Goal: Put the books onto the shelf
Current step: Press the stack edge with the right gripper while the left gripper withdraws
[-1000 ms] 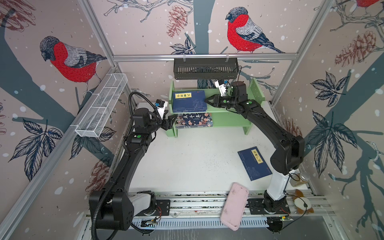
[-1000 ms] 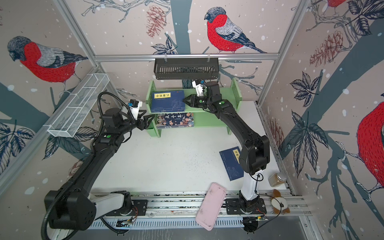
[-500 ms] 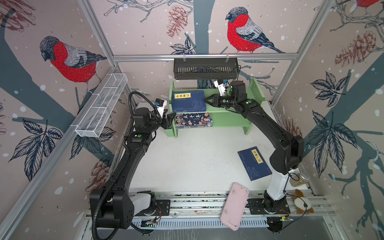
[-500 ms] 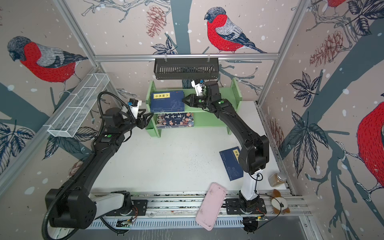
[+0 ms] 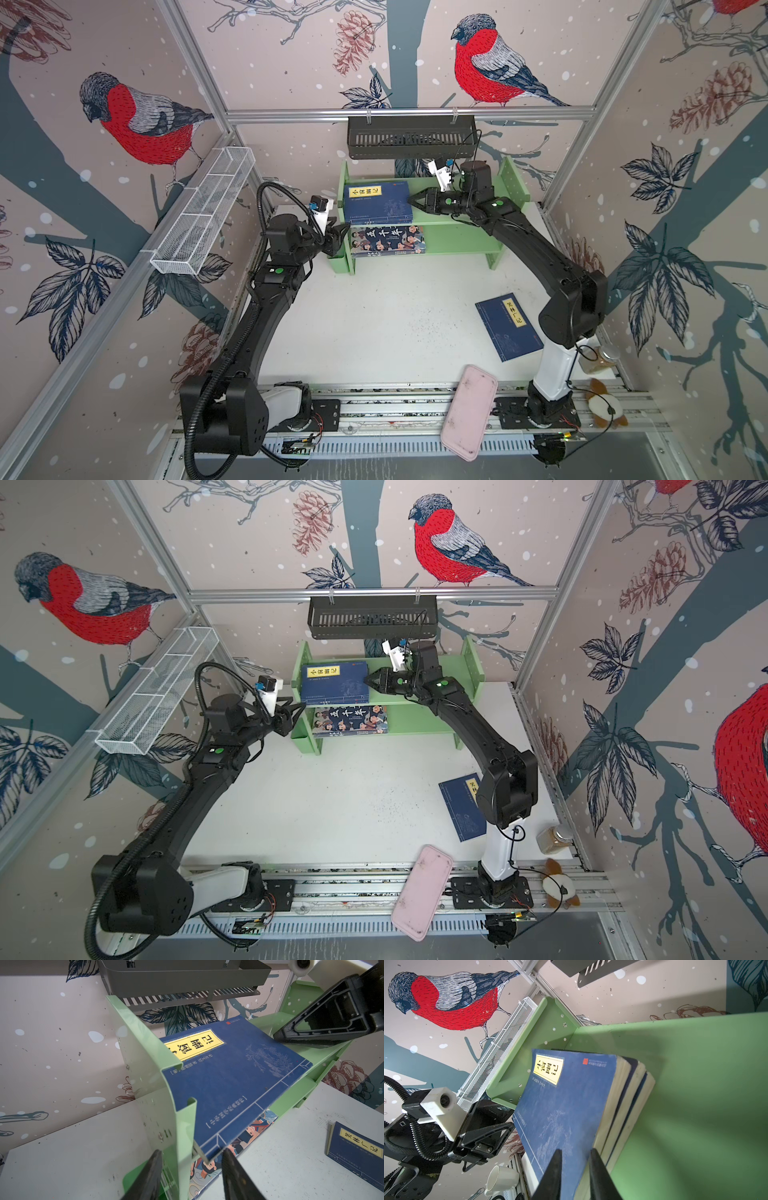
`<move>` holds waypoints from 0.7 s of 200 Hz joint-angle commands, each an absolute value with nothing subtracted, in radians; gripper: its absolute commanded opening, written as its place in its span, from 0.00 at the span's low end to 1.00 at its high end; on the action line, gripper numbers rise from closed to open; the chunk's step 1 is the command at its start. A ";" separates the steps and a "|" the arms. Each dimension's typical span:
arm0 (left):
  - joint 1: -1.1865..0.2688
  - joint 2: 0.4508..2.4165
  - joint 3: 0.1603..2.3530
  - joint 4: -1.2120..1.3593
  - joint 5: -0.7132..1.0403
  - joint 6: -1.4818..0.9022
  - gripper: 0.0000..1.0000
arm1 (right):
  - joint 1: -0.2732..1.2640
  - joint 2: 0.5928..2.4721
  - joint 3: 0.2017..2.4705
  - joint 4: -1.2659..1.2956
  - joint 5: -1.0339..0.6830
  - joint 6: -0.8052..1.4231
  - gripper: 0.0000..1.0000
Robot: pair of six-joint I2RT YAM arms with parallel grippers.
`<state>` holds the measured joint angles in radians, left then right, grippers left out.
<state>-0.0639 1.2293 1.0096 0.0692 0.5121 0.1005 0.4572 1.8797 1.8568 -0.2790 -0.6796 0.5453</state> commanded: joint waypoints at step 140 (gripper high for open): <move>-0.068 1.236 1.008 0.130 0.513 0.082 0.32 | 0.587 1.548 1.477 -0.233 -0.302 0.250 0.44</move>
<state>-0.0673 1.2366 1.0088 0.0795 0.5148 0.0776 0.5564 1.5391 1.4464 -0.2161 -0.4263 0.3496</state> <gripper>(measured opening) 0.325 0.438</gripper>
